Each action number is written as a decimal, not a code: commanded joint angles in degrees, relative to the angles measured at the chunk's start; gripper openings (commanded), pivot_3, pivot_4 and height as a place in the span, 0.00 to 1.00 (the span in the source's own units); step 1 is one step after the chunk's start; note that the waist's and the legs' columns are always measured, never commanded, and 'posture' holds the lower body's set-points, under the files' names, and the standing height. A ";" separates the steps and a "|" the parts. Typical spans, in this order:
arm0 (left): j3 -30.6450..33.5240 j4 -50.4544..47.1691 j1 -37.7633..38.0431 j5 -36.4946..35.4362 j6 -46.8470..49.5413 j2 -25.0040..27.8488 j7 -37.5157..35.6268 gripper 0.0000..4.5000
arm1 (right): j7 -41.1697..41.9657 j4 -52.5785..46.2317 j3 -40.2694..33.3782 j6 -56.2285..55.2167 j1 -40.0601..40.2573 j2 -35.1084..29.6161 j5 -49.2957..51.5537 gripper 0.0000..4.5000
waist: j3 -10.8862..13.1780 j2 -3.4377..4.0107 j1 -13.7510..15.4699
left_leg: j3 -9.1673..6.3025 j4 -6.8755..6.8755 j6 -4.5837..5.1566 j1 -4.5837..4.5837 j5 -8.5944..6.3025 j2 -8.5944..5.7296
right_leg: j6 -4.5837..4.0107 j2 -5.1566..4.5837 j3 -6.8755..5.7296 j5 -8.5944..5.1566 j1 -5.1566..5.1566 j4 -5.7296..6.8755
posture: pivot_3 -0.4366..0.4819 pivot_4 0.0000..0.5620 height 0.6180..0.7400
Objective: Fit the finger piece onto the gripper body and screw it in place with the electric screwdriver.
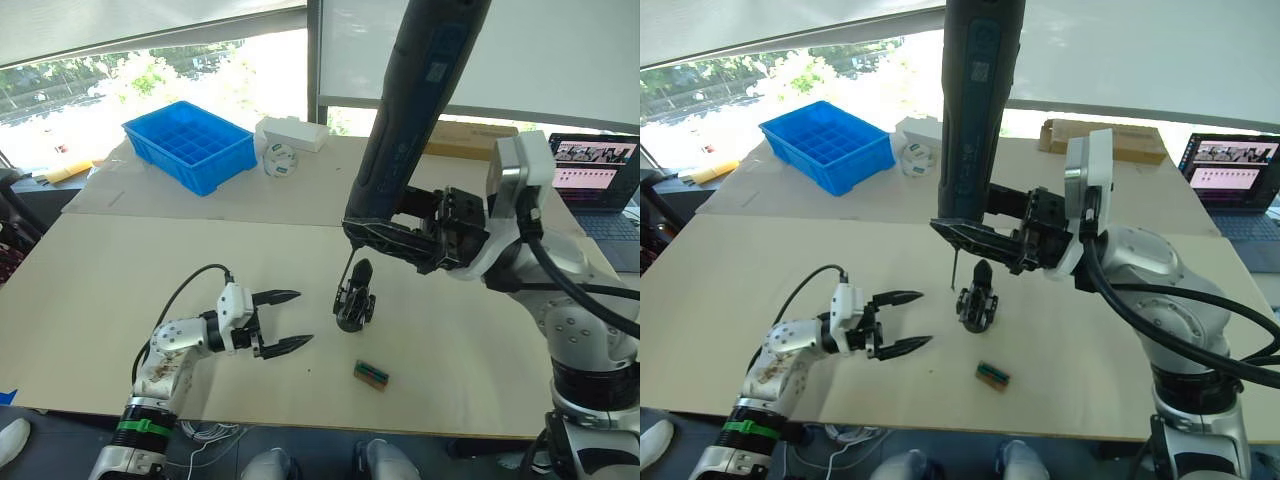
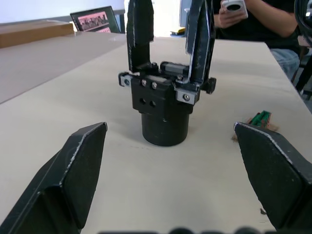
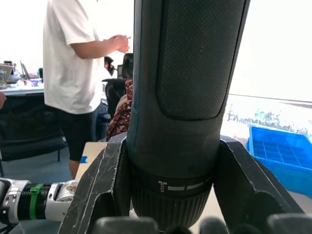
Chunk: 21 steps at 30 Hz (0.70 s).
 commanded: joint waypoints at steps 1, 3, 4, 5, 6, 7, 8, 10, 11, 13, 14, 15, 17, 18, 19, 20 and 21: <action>-2.77 0.24 -0.29 3.48 -0.79 -1.95 3.79 0.98 | 1.45 -2.03 -2.16 -2.71 0.04 1.02 -0.15 0.43 | 0.00 0.00 0.00 | 0.00 0.00 0.00 0.00 0.00 -0.01 | 0.00 0.00 0.00 0.00 0.00 0.00 | 0.48 0.27 1.00; -3.89 1.01 -1.12 4.87 -0.41 -3.29 5.81 0.98 | 1.75 -2.41 -2.79 -2.59 0.35 1.45 0.22 0.43 | 0.00 0.00 -0.01 | 0.02 0.01 0.00 0.00 0.00 -0.01 | 0.01 0.00 0.01 0.01 0.00 0.00 | 0.48 0.27 1.00; -4.38 1.42 -1.58 5.42 -0.34 -3.82 6.51 0.98 | 1.90 -2.47 -2.99 -2.50 0.36 1.54 0.23 0.43 | 0.00 0.00 -0.03 | 0.02 0.01 0.00 0.00 0.00 -0.01 | 0.01 0.00 0.00 0.01 0.00 0.00 | 0.48 0.27 1.00; -5.11 2.06 -2.24 6.25 0.19 -4.52 7.55 0.98 | 2.38 -2.62 -3.11 -2.47 0.50 1.41 0.10 0.43 | 0.00 0.00 -0.04 | 0.02 0.01 0.00 0.00 0.00 -0.01 | 0.01 0.00 0.01 0.01 0.00 0.01 | 0.48 0.27 1.00; -5.78 2.60 -2.83 6.95 0.85 -5.14 8.40 0.98 | 2.80 -2.75 -3.14 -2.43 0.65 1.27 -0.07 0.43 | 0.00 0.00 -0.03 | 0.01 0.02 0.00 0.00 0.00 -0.01 | 0.01 0.00 0.01 0.01 -0.01 0.03 | 0.48 0.27 1.00; -6.37 3.10 -3.38 7.64 1.23 -5.74 9.28 0.98 | 3.09 -2.92 -3.19 -2.37 0.79 1.18 -0.15 0.43 | 0.00 0.00 0.01 | 0.01 0.02 0.00 0.01 0.00 -0.01 | 0.00 0.00 0.01 0.01 -0.01 0.04 | 0.48 0.27 1.00; -6.86 3.48 -3.83 8.12 1.42 -6.32 9.98 0.98 | 3.25 -3.09 -3.28 -2.28 0.90 1.12 -0.15 0.43 | 0.00 0.00 0.01 | 0.01 0.03 0.00 0.01 0.00 -0.01 | 0.00 0.00 0.02 0.02 -0.01 0.05 | 0.48 0.27 1.00; -7.82 4.04 -4.67 9.03 1.62 -7.48 11.10 0.98 | 3.25 -3.46 -3.58 -2.08 1.06 1.05 0.08 0.43 | 0.00 0.00 -0.02 | 0.01 0.05 0.00 0.01 0.00 -0.01 | 0.00 -0.01 0.02 0.02 -0.01 0.07 | 0.48 0.27 1.00; -8.17 4.23 -5.01 9.32 1.79 -7.92 11.48 0.98 | 3.23 -3.55 -3.69 -1.99 1.07 1.03 0.16 0.43 | 0.00 0.00 -0.03 | 0.01 0.05 0.01 0.01 0.00 -0.01 | 0.00 -0.02 0.03 0.02 -0.01 0.06 | 0.48 0.27 1.00; -8.88 4.66 -5.79 10.53 2.28 -8.75 12.97 0.98 | 3.34 -3.80 -3.95 -1.85 1.20 0.88 0.21 0.43 | 0.00 0.00 -0.06 | 0.01 0.05 0.01 0.01 0.00 -0.01 | 0.00 -0.02 0.03 0.02 -0.01 0.06 | 0.48 0.27 1.00; -8.99 4.78 -6.12 10.55 2.83 -9.33 13.47 0.98 | 3.36 -3.93 -4.07 -1.79 1.29 0.80 0.23 0.43 | 0.00 0.00 -0.05 | 0.01 0.05 0.01 0.01 0.00 -0.01 | 0.00 -0.02 0.02 0.02 -0.01 0.06 | 0.48 0.27 1.00; -9.18 4.86 -6.42 10.55 3.37 -9.87 13.92 0.98 | 3.38 -4.07 -4.21 -1.75 1.38 0.73 0.27 0.43 | 0.00 0.00 -0.03 | 0.01 0.05 0.01 0.01 0.00 -0.01 | 0.00 -0.01 0.02 0.02 -0.01 0.06 | 0.48 0.27 1.00; -9.77 5.10 -6.92 10.87 4.27 -10.79 14.65 0.98 | 3.36 -4.28 -4.45 -1.66 1.56 0.62 0.33 0.43 | 0.00 0.00 -0.03 | 0.01 0.05 0.01 0.01 0.00 0.00 | -0.01 -0.02 0.02 0.02 -0.01 0.07 | 0.48 0.27 1.00; -10.07 5.14 -7.06 11.21 4.63 -11.12 15.00 0.98 | 3.37 -4.34 -4.52 -1.64 1.63 0.56 0.33 0.43 | 0.00 -0.01 -0.03 | 0.01 0.05 0.01 0.01 0.00 -0.01 | -0.01 -0.03 0.02 0.03 -0.01 0.07 | 0.48 0.27 1.00; -10.26 5.19 -7.28 11.47 5.02 -11.59 15.55 0.98 | 3.34 -4.50 -4.68 -1.59 1.79 0.43 0.42 0.43 | 0.00 0.00 -0.03 | 0.01 0.06 0.01 0.01 0.00 -0.01 | -0.01 -0.03 0.02 0.03 -0.01 0.08 | 0.48 0.27 1.00; -10.37 5.23 -7.43 11.67 5.30 -11.80 15.93 0.98 | 3.34 -4.69 -4.83 -1.53 1.95 0.27 0.51 0.43 | 0.00 -0.01 -0.02 | 0.01 0.06 0.01 0.01 0.00 -0.01 | -0.01 -0.03 0.02 0.03 -0.01 0.08 | 0.48 0.27 1.00; -10.43 5.26 -7.56 11.68 5.58 -11.86 16.05 0.98 | 3.33 -4.81 -4.98 -1.45 2.06 0.11 0.57 0.43 | 0.00 -0.01 -0.02 | 0.01 0.07 0.01 0.01 0.00 -0.01 | -0.01 -0.03 0.02 0.03 -0.01 0.08 | 0.48 0.27 1.00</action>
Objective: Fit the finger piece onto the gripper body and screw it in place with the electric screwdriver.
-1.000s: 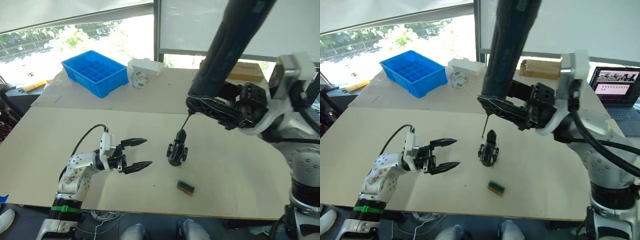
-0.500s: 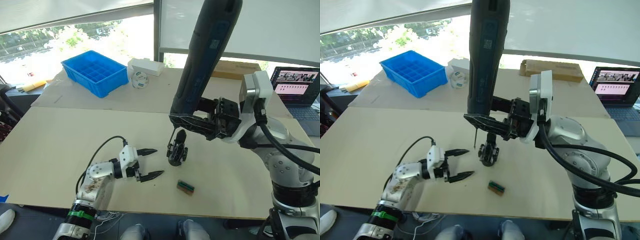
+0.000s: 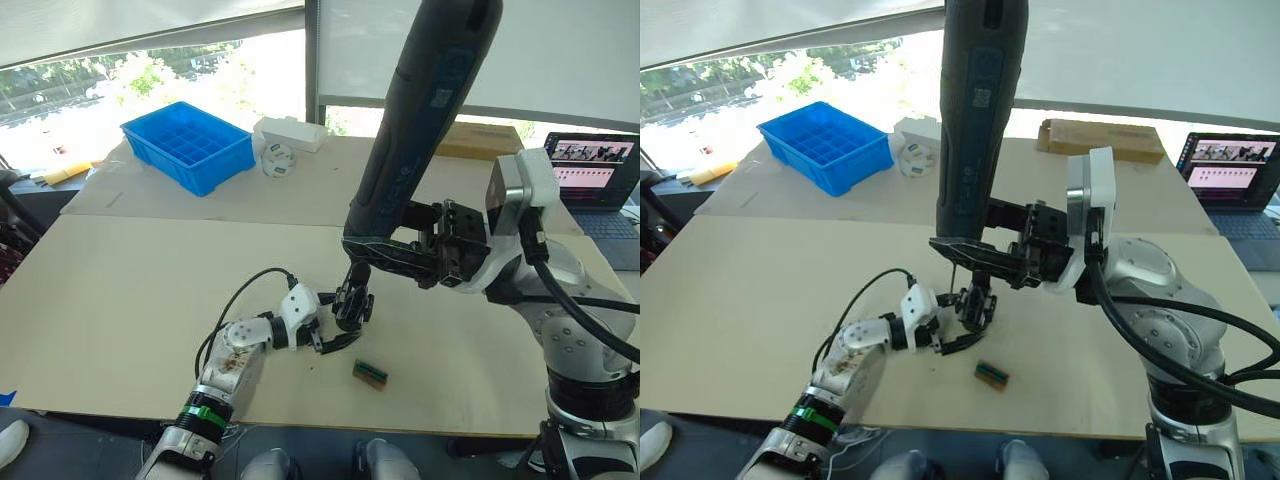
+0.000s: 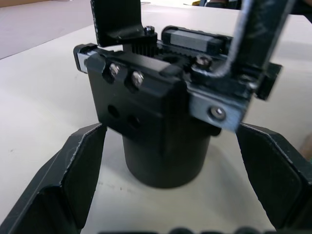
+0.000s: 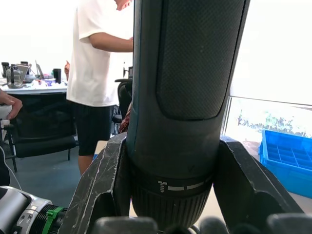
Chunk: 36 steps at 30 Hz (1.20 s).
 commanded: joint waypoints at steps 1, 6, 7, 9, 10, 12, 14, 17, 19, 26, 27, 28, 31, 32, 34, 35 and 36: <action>-0.55 -0.28 -1.25 0.36 0.77 -0.53 0.94 0.98 | -0.15 -2.65 -3.14 -1.23 -0.19 -0.72 1.54 0.43 | 0.00 0.00 0.00 | 0.00 0.01 0.00 0.00 0.00 0.00 | 0.00 0.00 0.00 0.00 0.00 0.00 | 0.48 0.27 1.00; -0.96 -0.28 -0.96 0.60 1.39 0.72 -0.12 0.86 | -0.38 -3.00 -3.63 -1.19 0.04 -1.24 1.57 0.43 | 0.00 0.00 -0.06 | -0.01 0.01 0.00 0.01 0.00 0.01 | -0.01 -0.01 0.00 0.00 0.00 0.02 | 0.48 0.27 1.00; -1.10 -0.14 -1.02 0.54 1.60 0.87 -0.37 0.79 | -0.34 -2.90 -3.62 -1.26 0.03 -1.28 1.47 0.43 | 0.00 0.00 -0.05 | -0.01 0.01 0.00 0.01 0.00 0.01 | -0.01 -0.01 0.00 0.00 0.00 0.02 | 0.48 0.27 1.00; -1.24 0.20 -1.11 0.61 1.66 0.98 -0.42 0.58 | -0.39 -2.78 -3.65 -1.34 -0.03 -1.27 1.39 0.43 | 0.00 0.00 -0.03 | -0.01 0.01 0.00 0.01 0.00 0.01 | -0.01 -0.02 0.00 0.00 0.00 0.03 | 0.48 0.27 1.00; -1.41 0.28 -1.18 0.64 2.10 1.07 -0.55 0.50 | -0.43 -2.78 -3.68 -1.32 -0.06 -1.28 1.42 0.43 | 0.00 0.00 -0.02 | -0.01 0.02 0.00 0.01 0.00 0.01 | -0.01 -0.04 0.00 0.00 0.00 0.03 | 0.48 0.27 1.00; -1.89 0.52 -1.43 0.82 2.26 1.30 -1.16 0.51 | -0.43 -2.74 -3.76 -1.30 -0.12 -1.33 1.45 0.43 | 0.00 0.00 -0.02 | -0.01 0.02 0.00 0.01 0.00 0.00 | -0.01 -0.04 0.00 0.00 0.00 0.03 | 0.48 0.27 1.00; -2.16 0.80 -1.65 0.79 1.99 1.36 -1.74 0.51 | -0.33 -2.65 -3.81 -1.31 -0.14 -1.40 1.43 0.43 | 0.00 0.00 -0.02 | -0.01 0.02 0.01 0.01 0.00 0.00 | -0.01 -0.04 -0.01 0.00 0.00 0.03 | 0.48 0.27 1.00; -1.87 1.59 -2.06 -0.89 0.37 0.98 -4.11 0.51 | -0.15 -2.53 -3.97 -1.29 -0.11 -1.59 1.52 0.43 | 0.00 0.00 0.01 | -0.01 0.02 0.00 0.01 0.00 0.00 | -0.01 -0.04 -0.01 0.00 0.00 0.03 | 0.48 0.27 1.00; -1.87 2.69 -2.71 -2.00 -0.72 1.11 -7.15 0.51 | -0.04 -2.40 -4.04 -1.26 -0.13 -1.72 1.63 0.43 | 0.00 0.00 0.06 | -0.01 0.01 0.00 0.01 0.00 0.00 | -0.01 -0.04 -0.02 0.00 0.00 0.03 | 0.48 0.27 1.00; -1.72 12.26 -7.78 -1.28 -7.22 1.35 -13.65 0.51 | -0.02 -2.87 -4.03 -0.91 0.26 -1.95 2.43 0.43 | 0.00 0.00 0.12 | -0.01 0.10 0.01 0.00 0.00 -0.02 | 0.00 -0.04 -0.03 0.00 0.00 0.05 | 0.48 0.27 1.00; -1.70 13.51 -8.42 -1.09 -7.80 1.32 -14.18 0.51 | -0.13 -3.02 -4.02 -0.85 0.34 -1.96 2.55 0.43 | 0.00 0.00 0.11 | -0.01 0.13 0.01 0.00 0.00 -0.02 | 0.00 -0.04 -0.02 0.01 0.01 0.06 | 0.48 0.27 1.00; -1.68 14.52 -8.91 -0.73 -8.63 1.31 -14.35 0.51 | -0.25 -3.21 -4.03 -0.79 0.42 -1.99 2.67 0.43 | 0.00 0.00 0.11 | -0.02 0.16 0.02 -0.01 -0.01 -0.01 | 0.00 -0.05 -0.02 0.01 0.01 0.08 | 0.48 0.27 1.00; -1.57 16.66 -9.65 0.28 -10.71 1.14 -14.08 0.51 | -0.66 -3.67 -4.10 -0.65 0.70 -2.18 3.11 0.43 | 0.00 0.00 0.13 | -0.03 0.18 0.03 -0.01 -0.01 -0.01 | 0.01 -0.08 -0.02 0.02 0.03 0.08 | 0.48 0.27 1.00; -1.53 17.06 -9.64 0.49 -11.10 1.07 -13.91 0.51 | -0.82 -3.85 -4.10 -0.62 0.84 -2.23 3.25 0.43 | 0.00 0.00 0.13 | -0.03 0.19 0.03 -0.01 -0.01 -0.01 | 0.01 -0.08 -0.02 0.02 0.03 0.08 | 0.48 0.27 1.00; -1.09 17.35 -9.23 0.29 -11.01 0.78 -13.46 0.51 | -1.21 -4.22 -4.09 -0.56 1.05 -2.31 3.55 0.43 | 0.00 0.00 0.13 | -0.04 0.20 0.05 -0.01 -0.02 -0.01 | 0.02 -0.11 -0.01 0.04 0.03 0.09 | 0.48 0.27 1.00; -1.01 17.14 -8.88 0.05 -10.57 0.74 -13.64 0.51 | -1.43 -4.37 -4.09 -0.51 1.11 -2.34 3.72 0.43 | 0.00 0.00 0.14 | -0.05 0.20 0.06 -0.01 -0.02 -0.01 | 0.03 -0.12 -0.01 0.06 0.04 0.09 | 0.48 0.27 1.00; -0.90 16.86 -8.55 -0.06 -10.35 0.71 -13.56 0.51 | -1.61 -4.47 -4.08 -0.48 1.16 -2.39 3.86 0.43 | 0.00 0.00 0.13 | -0.06 0.21 0.07 -0.01 -0.02 -0.01 | 0.04 -0.13 -0.02 0.06 0.05 0.09 | 0.48 0.27 1.00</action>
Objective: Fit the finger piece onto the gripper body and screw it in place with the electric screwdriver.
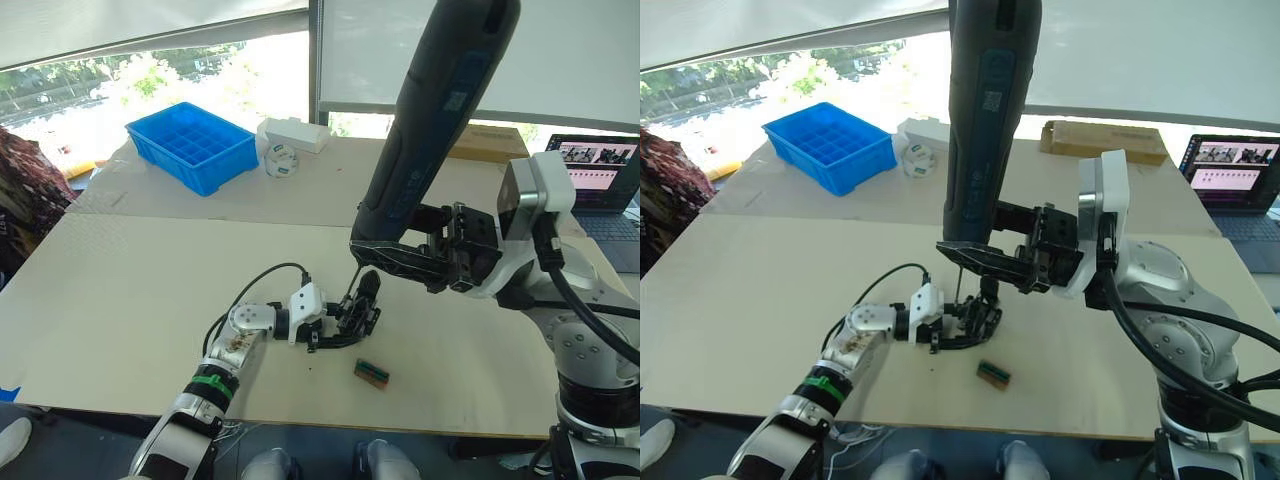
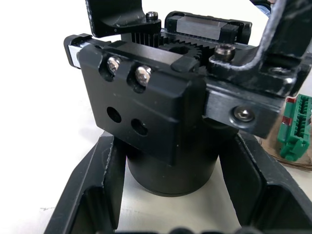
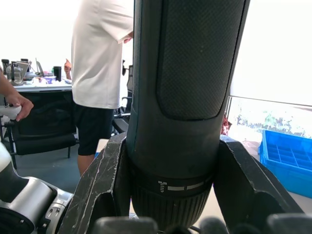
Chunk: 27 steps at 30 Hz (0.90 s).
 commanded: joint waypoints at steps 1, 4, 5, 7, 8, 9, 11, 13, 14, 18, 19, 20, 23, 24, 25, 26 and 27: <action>0.28 0.02 1.28 -0.12 0.40 -0.34 0.94 0.51 | -0.74 -2.52 -2.83 -0.60 -0.32 -0.59 1.88 0.43 | 0.00 0.00 -0.01 | 0.00 0.01 0.01 0.00 -0.01 0.00 | 0.00 -0.01 0.00 0.01 0.01 0.00 | 0.48 0.27 1.00; 0.84 -2.27 2.69 -0.82 1.46 -0.12 1.46 0.83 | -1.07 -2.77 -2.71 -0.51 -0.16 -0.59 2.24 0.43 | 0.00 0.00 -0.12 | -0.01 0.03 0.04 0.00 -0.02 0.00 | 0.02 -0.02 0.00 0.02 0.03 -0.01 | 0.48 0.27 1.00; 1.00 -2.81 2.97 -0.81 1.42 -0.05 1.79 0.94 | -1.12 -2.80 -2.68 -0.49 -0.14 -0.58 2.33 0.43 | 0.00 0.00 -0.14 | -0.02 0.02 0.05 0.00 -0.03 0.01 | 0.02 -0.02 0.00 0.02 0.03 -0.01 | 0.48 0.27 1.00; 1.38 -4.57 3.98 -1.11 2.37 0.38 2.29 0.99 | -1.17 -2.87 -2.53 -0.42 -0.20 -0.55 2.46 0.43 | 0.00 0.00 -0.14 | -0.02 0.01 0.05 0.00 -0.03 0.01 | 0.02 -0.02 -0.01 0.02 0.02 -0.01 | 0.48 0.27 1.00; 1.51 -5.71 4.64 -1.40 3.31 0.64 2.49 0.99 | -1.13 -2.92 -2.51 -0.39 -0.20 -0.57 2.56 0.43 | 0.00 0.00 -0.21 | -0.01 0.01 0.05 0.00 -0.03 0.01 | 0.02 -0.01 -0.01 0.02 0.02 -0.01 | 0.48 0.27 1.00; 1.64 -7.15 5.74 -0.92 3.99 0.98 3.88 0.99 | -0.95 -2.80 -2.45 -0.38 -0.22 -0.59 2.54 0.43 | 0.00 0.00 -0.32 | -0.01 0.00 0.05 0.00 -0.03 0.01 | 0.02 -0.01 -0.01 0.02 0.02 -0.01 | 0.48 0.27 1.00; 1.94 -9.08 7.13 -0.45 5.16 1.07 6.36 0.99 | -0.77 -2.62 -2.37 -0.40 -0.22 -0.59 2.47 0.43 | 0.00 0.00 -0.38 | -0.01 0.00 0.05 0.01 -0.03 0.02 | 0.02 -0.01 0.00 0.02 0.01 -0.01 | 0.48 0.27 1.00; 1.55 -10.89 8.11 -0.82 6.68 0.96 7.15 0.99 | -0.71 -2.53 -2.28 -0.46 -0.21 -0.51 2.38 0.43 | 0.00 0.00 -0.38 | -0.01 0.00 0.05 0.01 -0.03 0.02 | 0.01 -0.02 0.01 0.02 0.02 0.00 | 0.48 0.27 1.00; 1.18 -11.76 8.56 -0.84 7.17 0.98 7.37 0.99 | -0.70 -2.51 -2.23 -0.48 -0.20 -0.46 2.32 0.43 | 0.00 0.00 -0.35 | -0.01 0.00 0.05 0.01 -0.02 0.02 | 0.01 -0.02 0.00 0.03 0.02 0.00 | 0.48 0.27 1.00; -0.25 -16.38 10.99 -0.03 10.08 0.77 9.91 0.99 | -0.85 -2.73 -2.09 -0.45 0.09 -0.35 2.27 0.43 | 0.00 0.00 -0.34 | -0.01 -0.01 0.05 0.02 -0.03 0.03 | 0.01 -0.02 0.01 0.02 0.01 -0.01 | 0.48 0.27 1.00; -0.41 -17.03 11.28 0.19 10.48 0.84 10.45 0.99 | -0.86 -2.79 -2.07 -0.45 0.15 -0.35 2.25 0.43 | 0.00 0.00 -0.31 | -0.01 -0.02 0.05 0.02 -0.03 0.03 | 0.01 -0.02 0.01 0.02 0.01 -0.02 | 0.48 0.27 1.00; -0.49 -17.20 11.32 0.36 10.75 0.91 10.81 0.99 | -0.87 -2.81 -2.10 -0.45 0.21 -0.38 2.26 0.43 | 0.00 0.00 -0.26 | -0.01 -0.02 0.05 0.02 -0.03 0.03 | 0.01 -0.02 0.00 0.02 0.01 -0.02 | 0.48 0.27 1.00; -1.14 -17.10 11.38 1.16 10.47 1.06 11.44 0.99 | -0.73 -2.75 -2.09 -0.47 0.31 -0.43 2.21 0.43 | 0.00 0.00 -0.16 | -0.01 0.00 0.05 0.02 -0.03 0.02 | 0.01 -0.02 0.00 0.03 0.02 -0.01 | 0.48 0.27 1.00; -1.36 -16.94 11.37 1.41 10.28 1.06 11.65 0.99 | -0.62 -2.70 -2.06 -0.50 0.32 -0.45 2.14 0.43 | 0.00 0.01 -0.15 | -0.01 0.00 0.05 0.02 -0.03 0.02 | 0.01 -0.02 0.00 0.03 0.02 -0.01 | 0.48 0.27 1.00; -1.45 -16.77 11.37 1.52 10.25 1.00 11.89 0.99 | -0.49 -2.67 -1.99 -0.54 0.34 -0.46 2.03 0.43 | 0.00 0.01 -0.13 | -0.01 0.00 0.05 0.02 -0.03 0.02 | 0.01 -0.02 0.01 0.03 0.02 -0.01 | 0.48 0.27 1.00; -1.55 -16.53 11.31 1.58 10.33 0.93 11.98 0.99 | -0.34 -2.60 -1.94 -0.60 0.33 -0.48 1.91 0.43 | 0.00 0.01 -0.11 | -0.01 0.00 0.05 0.02 -0.03 0.02 | 0.01 -0.03 0.00 0.03 0.02 -0.02 | 0.48 0.27 1.00; -1.61 -16.13 11.24 1.68 10.36 0.85 12.07 0.94 | -0.29 -2.61 -1.83 -0.67 0.30 -0.43 1.74 0.43 | 0.00 0.01 -0.08 | -0.01 0.00 0.05 0.02 -0.03 0.02 | 0.01 -0.03 0.00 0.03 0.02 -0.02 | 0.48 0.27 1.00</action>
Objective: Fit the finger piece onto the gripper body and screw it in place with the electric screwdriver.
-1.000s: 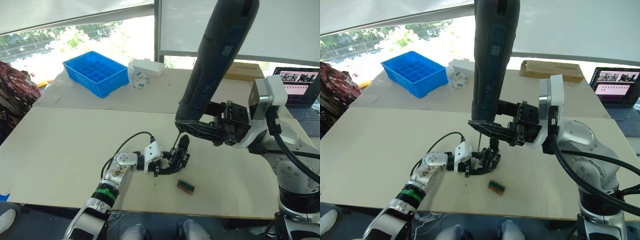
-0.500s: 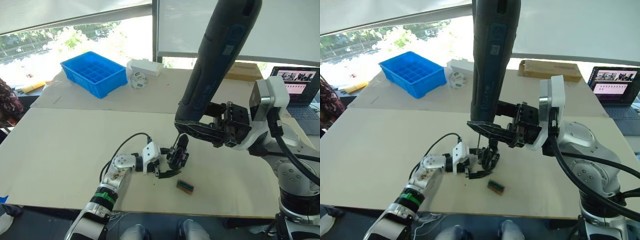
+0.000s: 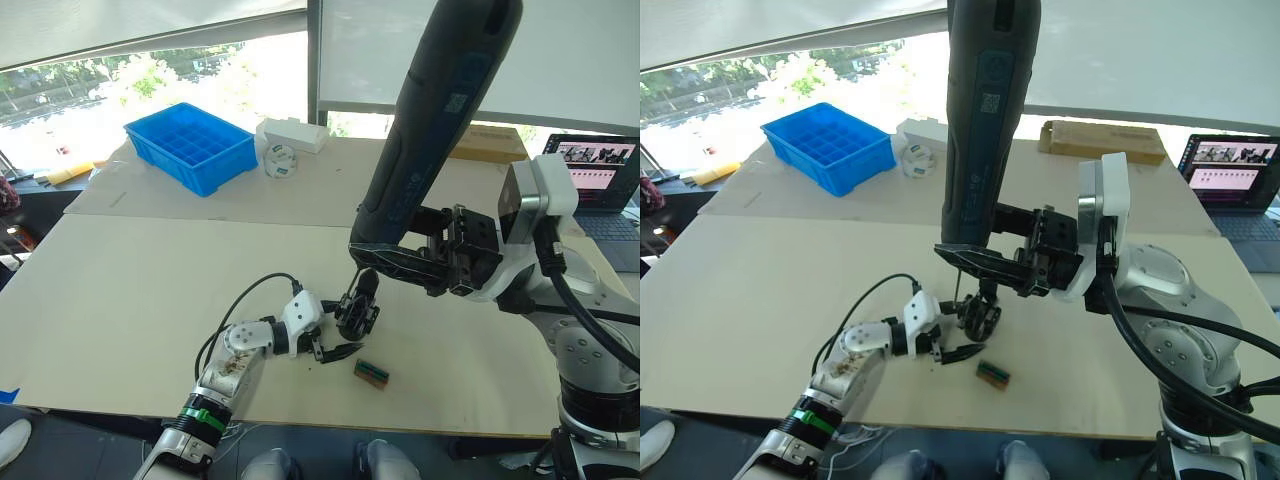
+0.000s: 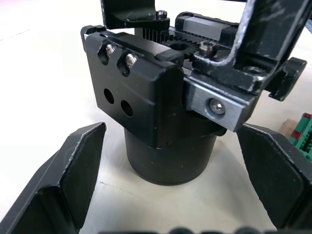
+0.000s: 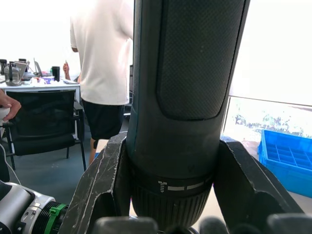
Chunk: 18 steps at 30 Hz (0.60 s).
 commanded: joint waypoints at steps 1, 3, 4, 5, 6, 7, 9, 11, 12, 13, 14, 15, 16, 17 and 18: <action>-1.38 1.43 0.49 0.93 0.72 -0.21 0.47 0.88 | 0.32 -1.82 -1.73 -0.86 -0.39 -0.23 1.25 0.43 | 0.00 0.00 0.03 | 0.00 0.00 0.00 0.00 0.00 0.00 | 0.00 0.00 0.00 0.00 0.00 0.00 | 0.48 0.27 1.00; -1.53 2.27 0.22 1.13 0.46 -0.33 0.57 0.74 | 0.43 -1.85 -1.54 -0.95 -0.41 -0.22 0.87 0.43 | 0.00 0.00 0.07 | 0.00 0.00 0.00 0.00 0.00 0.00 | 0.00 -0.01 0.00 0.00 0.01 0.00 | 0.48 0.27 1.00; -1.61 2.52 0.13 1.16 0.36 -0.34 0.58 0.64 | 0.45 -1.88 -1.47 -0.94 -0.42 -0.23 0.73 0.43 | 0.00 0.00 0.10 | -0.01 0.01 0.00 0.00 0.00 0.00 | 0.00 -0.01 -0.01 0.00 0.02 0.00 | 0.48 0.27 1.00; -1.69 2.89 -0.06 1.23 0.22 -0.36 0.59 0.55 | 0.52 -1.79 -1.35 -0.95 -0.48 -0.22 0.51 0.43 | 0.00 0.00 0.10 | -0.01 0.01 0.00 0.00 0.00 0.00 | 0.00 -0.01 -0.01 0.00 0.03 0.00 | 0.48 0.27 1.00; -1.75 3.21 -0.22 1.24 0.06 -0.37 0.55 0.51 | 0.65 -1.74 -1.15 -1.00 -0.54 -0.22 0.21 0.43 | 0.00 0.00 0.11 | -0.01 0.02 0.00 0.01 0.00 0.00 | 0.00 -0.02 -0.02 0.00 0.04 0.00 | 0.48 0.27 1.00; -1.79 3.43 -0.33 1.23 -0.05 -0.39 0.53 0.51 | 0.74 -1.68 -0.89 -1.06 -0.60 -0.20 -0.12 0.43 | 0.00 0.00 0.12 | -0.02 0.02 0.00 0.01 0.00 0.00 | 0.01 -0.03 -0.02 0.01 0.06 0.00 | 0.48 0.27 1.00; -1.87 3.98 -0.71 1.31 -0.30 -0.40 0.44 0.51 | 1.09 -1.25 -0.06 -1.38 -0.94 -0.01 -1.22 0.43 | 0.00 0.01 0.14 | -0.03 0.04 0.01 0.03 -0.01 0.00 | 0.02 -0.03 -0.02 0.01 0.09 -0.01 | 0.48 0.27 1.00; -2.01 4.25 -0.91 1.41 -0.50 -0.33 0.28 0.51 | 1.34 -0.86 0.97 -1.87 -1.31 0.51 -2.52 0.43 | 0.00 0.01 0.15 | -0.06 0.06 0.02 0.05 -0.01 0.00 | 0.03 -0.04 -0.03 0.02 0.15 -0.01 | 0.48 0.27 1.00; -2.06 4.45 -1.05 1.43 -0.57 -0.33 0.22 0.51 | 1.50 -0.52 1.47 -2.11 -1.51 0.83 -3.34 0.43 | 0.00 0.01 0.15 | -0.07 0.08 0.03 0.06 -0.02 0.00 | 0.03 -0.05 -0.02 0.02 0.17 -0.02 | 0.48 0.27 1.00; -2.11 4.62 -1.15 1.43 -0.65 -0.32 0.16 0.51 | 1.74 -0.22 1.91 -2.30 -1.62 1.05 -4.19 0.43 | 0.00 0.01 0.16 | -0.08 0.09 0.04 0.06 -0.02 0.00 | 0.04 -0.05 -0.02 0.02 0.18 -0.02 | 0.48 0.27 1.00; -2.17 4.76 -1.18 1.48 -0.79 -0.28 0.13 0.51 | 2.18 0.09 2.44 -2.61 -1.61 1.09 -5.29 0.43 | -0.01 0.01 0.16 | -0.09 0.10 0.05 0.06 -0.03 0.00 | 0.05 -0.05 -0.02 0.03 0.20 -0.03 | 0.48 0.27 1.00; -2.20 4.86 -1.18 1.50 -0.92 -0.25 0.11 0.51 | 2.63 0.39 2.91 -2.90 -1.53 1.09 -6.37 0.43 | -0.01 0.01 0.19 | -0.10 0.11 0.06 0.06 -0.04 0.00 | 0.06 -0.07 -0.02 0.03 0.21 -0.04 | 0.48 0.27 1.00; -2.24 5.00 -1.22 1.52 -1.05 -0.21 0.05 0.51 | 3.09 0.79 3.35 -3.18 -1.50 1.17 -7.37 0.43 | -0.01 0.01 0.19 | -0.11 0.12 0.07 0.06 -0.04 -0.01 | 0.07 -0.07 -0.02 0.04 0.22 -0.04 | 0.48 0.27 1.00; -2.26 5.10 -1.26 1.53 -1.12 -0.19 0.01 0.51 | 3.47 1.08 3.65 -3.36 -1.48 1.25 -8.10 0.43 | -0.01 0.01 0.19 | -0.13 0.12 0.08 0.06 -0.04 0.00 | 0.07 -0.08 -0.02 0.04 0.25 -0.05 | 0.48 0.27 1.00; -2.27 5.13 -1.27 1.53 -1.13 -0.18 0.01 0.51 | 3.83 1.32 3.93 -3.51 -1.46 1.35 -8.78 0.43 | -0.01 0.01 0.18 | -0.13 0.13 0.09 0.07 -0.05 0.00 | 0.07 -0.08 -0.02 0.04 0.26 -0.06 | 0.48 0.27 1.00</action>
